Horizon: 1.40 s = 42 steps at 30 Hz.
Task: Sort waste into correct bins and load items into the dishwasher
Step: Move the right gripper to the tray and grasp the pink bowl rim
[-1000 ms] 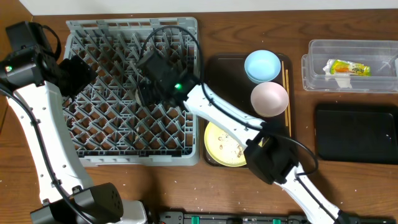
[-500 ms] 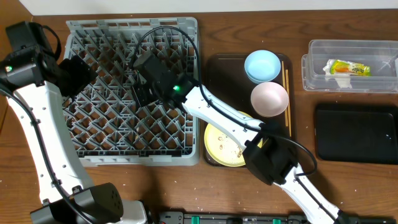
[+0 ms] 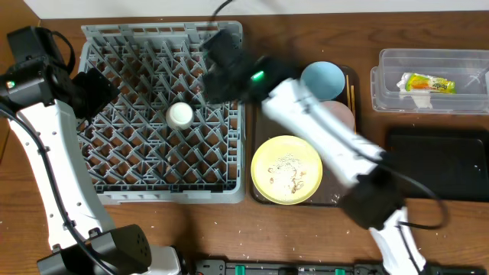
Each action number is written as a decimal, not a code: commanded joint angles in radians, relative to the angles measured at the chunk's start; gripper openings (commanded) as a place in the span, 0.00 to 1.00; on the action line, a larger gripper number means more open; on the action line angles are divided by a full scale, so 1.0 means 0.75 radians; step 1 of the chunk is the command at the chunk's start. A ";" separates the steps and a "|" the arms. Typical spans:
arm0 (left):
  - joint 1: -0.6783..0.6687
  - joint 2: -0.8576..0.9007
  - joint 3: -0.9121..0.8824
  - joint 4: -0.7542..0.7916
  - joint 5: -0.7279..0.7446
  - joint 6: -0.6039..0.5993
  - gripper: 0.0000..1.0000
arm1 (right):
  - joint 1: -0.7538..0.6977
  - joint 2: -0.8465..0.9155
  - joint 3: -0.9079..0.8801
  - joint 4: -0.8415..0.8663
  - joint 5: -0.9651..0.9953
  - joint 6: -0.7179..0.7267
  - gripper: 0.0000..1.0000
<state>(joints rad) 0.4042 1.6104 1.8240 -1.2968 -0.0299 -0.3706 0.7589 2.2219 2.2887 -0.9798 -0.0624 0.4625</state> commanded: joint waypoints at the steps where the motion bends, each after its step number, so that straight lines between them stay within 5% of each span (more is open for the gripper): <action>1: 0.005 0.004 0.011 -0.001 -0.011 -0.012 0.98 | -0.142 -0.167 0.003 -0.105 0.072 -0.006 0.74; 4: 0.005 0.004 0.011 -0.001 -0.011 -0.012 0.98 | -0.235 -0.225 0.003 -0.223 0.067 -0.011 0.99; 14: 0.005 0.004 0.011 -0.001 -0.011 -0.012 0.98 | -0.368 -0.184 -0.119 -0.672 0.144 -0.080 0.99; 22: 0.005 0.004 0.011 -0.001 -0.011 -0.012 0.98 | -0.374 -0.167 -0.575 -0.396 0.152 0.043 0.77; 27: 0.005 0.004 0.011 -0.001 -0.011 -0.012 0.98 | -0.376 -0.167 -0.812 -0.162 0.050 0.050 0.49; 30: 0.005 0.004 0.011 -0.001 -0.011 -0.012 0.98 | -0.372 -0.167 -0.919 -0.042 0.047 0.050 0.46; 35: 0.005 0.004 0.011 -0.001 -0.011 -0.012 0.98 | -0.372 -0.167 -1.031 0.133 0.053 0.050 0.33; 39: 0.005 0.004 0.011 -0.001 -0.011 -0.012 0.98 | -0.371 -0.168 -1.020 0.138 0.050 0.051 0.01; 42: 0.005 0.004 0.011 -0.001 -0.011 -0.012 0.98 | -0.369 -0.180 -0.951 0.060 0.019 0.051 0.01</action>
<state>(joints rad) 0.4042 1.6104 1.8240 -1.2972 -0.0299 -0.3702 0.4847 2.0899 1.5368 -0.9115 -0.0067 0.4950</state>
